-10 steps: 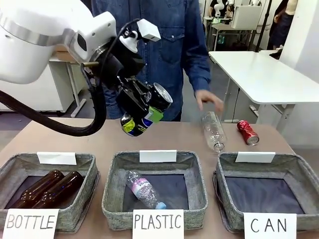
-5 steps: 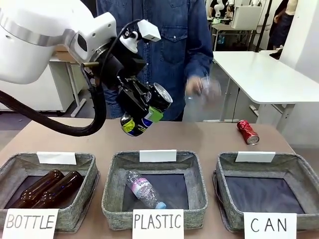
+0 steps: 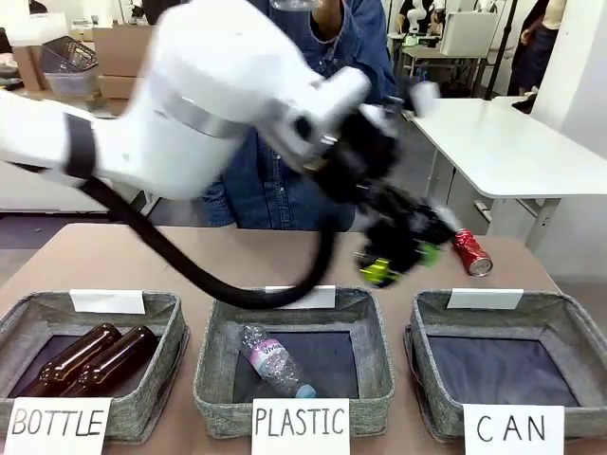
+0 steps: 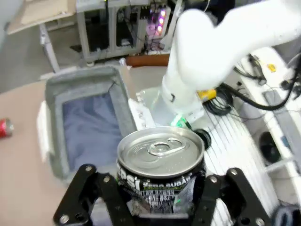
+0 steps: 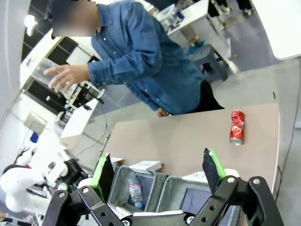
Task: Sort the can waste into the basket.
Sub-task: Pick up the can waste from the table and place it in the right Fabric basket.
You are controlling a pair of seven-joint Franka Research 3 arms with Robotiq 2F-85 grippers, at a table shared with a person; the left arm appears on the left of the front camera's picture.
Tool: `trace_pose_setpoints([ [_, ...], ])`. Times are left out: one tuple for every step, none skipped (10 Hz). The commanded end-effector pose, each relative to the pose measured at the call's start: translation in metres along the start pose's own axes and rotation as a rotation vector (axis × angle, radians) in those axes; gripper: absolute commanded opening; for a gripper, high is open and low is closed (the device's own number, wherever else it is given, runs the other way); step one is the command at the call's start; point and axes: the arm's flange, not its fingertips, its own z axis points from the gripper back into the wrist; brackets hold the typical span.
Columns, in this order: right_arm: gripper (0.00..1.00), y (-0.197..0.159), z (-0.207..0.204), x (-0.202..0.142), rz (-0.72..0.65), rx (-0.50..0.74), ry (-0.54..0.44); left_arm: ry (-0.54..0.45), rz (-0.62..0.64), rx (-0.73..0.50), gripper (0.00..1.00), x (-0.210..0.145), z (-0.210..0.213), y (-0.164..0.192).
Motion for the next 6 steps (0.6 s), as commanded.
trace_pose_setpoints([
  [1.0, 0.001, 0.001, 0.001, -0.015, -0.016, 0.007, 0.052, -0.02, 0.053, 0.07, 0.03, -0.05, 0.048],
  [1.0, 0.001, 0.001, 0.001, -0.015, -0.016, 0.007, 0.119, -0.058, 0.135, 0.07, 0.048, -0.095, 0.071],
  [1.0, 0.001, 0.001, 0.001, -0.015, -0.016, 0.007, 0.164, -0.052, 0.142, 0.07, 0.058, -0.122, 0.095],
  [1.0, 0.001, 0.001, 0.001, -0.015, -0.016, 0.007, 0.171, -0.021, 0.092, 0.07, 0.059, -0.137, 0.116],
  [1.0, 0.001, 0.001, 0.001, -0.015, -0.016, 0.007, 0.183, -0.001, 0.046, 0.07, 0.056, -0.149, 0.129],
  [1.0, 0.001, 0.001, 0.001, -0.015, -0.016, 0.007, 0.195, 0.011, 0.025, 0.07, 0.052, -0.161, 0.135],
])
